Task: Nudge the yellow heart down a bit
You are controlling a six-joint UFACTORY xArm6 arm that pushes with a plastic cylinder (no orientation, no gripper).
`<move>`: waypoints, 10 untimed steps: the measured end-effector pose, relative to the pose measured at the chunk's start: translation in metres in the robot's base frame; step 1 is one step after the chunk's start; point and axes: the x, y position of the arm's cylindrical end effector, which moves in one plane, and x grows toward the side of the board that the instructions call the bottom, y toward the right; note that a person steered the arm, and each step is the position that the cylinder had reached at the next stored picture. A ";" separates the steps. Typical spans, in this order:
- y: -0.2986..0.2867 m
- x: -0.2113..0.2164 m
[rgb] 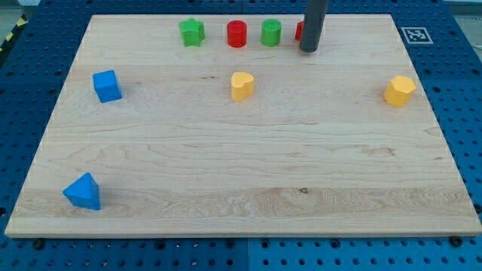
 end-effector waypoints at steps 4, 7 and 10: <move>0.001 0.119; -0.049 0.111; -0.125 0.064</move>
